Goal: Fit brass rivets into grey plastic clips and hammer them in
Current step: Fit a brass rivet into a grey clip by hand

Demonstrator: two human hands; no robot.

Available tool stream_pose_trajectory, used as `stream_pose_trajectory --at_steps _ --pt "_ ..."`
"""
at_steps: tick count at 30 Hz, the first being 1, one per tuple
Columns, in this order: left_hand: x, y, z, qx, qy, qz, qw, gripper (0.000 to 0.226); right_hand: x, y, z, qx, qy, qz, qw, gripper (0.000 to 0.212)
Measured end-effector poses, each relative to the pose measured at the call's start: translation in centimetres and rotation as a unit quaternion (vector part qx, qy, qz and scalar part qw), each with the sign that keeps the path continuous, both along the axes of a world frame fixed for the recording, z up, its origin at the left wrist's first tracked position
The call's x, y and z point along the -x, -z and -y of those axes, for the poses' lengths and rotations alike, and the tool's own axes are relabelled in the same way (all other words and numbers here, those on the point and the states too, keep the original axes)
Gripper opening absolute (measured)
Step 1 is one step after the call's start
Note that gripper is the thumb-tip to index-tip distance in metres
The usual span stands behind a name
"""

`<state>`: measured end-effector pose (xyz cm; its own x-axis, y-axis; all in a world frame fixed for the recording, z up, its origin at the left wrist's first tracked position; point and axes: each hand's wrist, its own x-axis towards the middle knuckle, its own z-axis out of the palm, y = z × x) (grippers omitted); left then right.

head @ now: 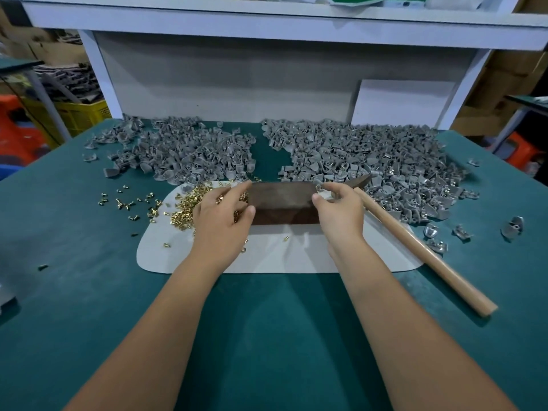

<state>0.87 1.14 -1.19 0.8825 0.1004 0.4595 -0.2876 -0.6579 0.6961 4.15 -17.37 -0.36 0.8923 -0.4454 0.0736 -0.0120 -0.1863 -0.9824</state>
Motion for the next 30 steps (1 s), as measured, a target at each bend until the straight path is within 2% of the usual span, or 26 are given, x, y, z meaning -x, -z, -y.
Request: stream_pose_trajectory --at_steps 6,10,13,18,22,24,27,30 --pt "0.1 0.5 0.7 -0.168 0.03 -0.043 0.984 0.049 0.8 0.7 1.1 0.024 -0.035 0.018 0.999 0.018" --pt "-0.2 0.5 0.6 -0.19 0.02 -0.062 0.98 0.049 1.5 0.9 0.8 0.127 -0.046 0.033 0.99 0.02" --pt "0.2 0.2 0.6 -0.161 -0.004 -0.064 0.985 0.047 1.9 0.8 0.4 0.186 -0.061 0.038 0.98 0.021" --pt "-0.3 -1.0 -0.8 0.048 -0.063 -0.062 0.995 0.042 2.3 0.6 -0.2 0.229 -0.077 0.03 0.97 0.018" --pt "-3.0 -2.4 -2.7 0.13 -0.056 -0.075 0.987 0.037 2.6 0.3 -0.4 0.241 -0.067 0.039 0.967 0.021" --pt "-4.6 -2.4 -3.1 0.13 -0.048 -0.095 0.986 0.036 2.7 0.2 -0.6 0.261 -0.072 0.039 0.962 0.022" --pt "-7.0 -2.2 -3.3 0.093 -0.028 -0.109 0.989 0.043 3.1 0.3 -1.1 0.364 -0.046 0.048 0.929 0.024" --pt "-9.2 -1.9 -2.7 -0.04 -0.007 -0.127 0.991 0.064 3.4 0.2 -1.5 0.434 0.003 0.106 0.895 0.024"
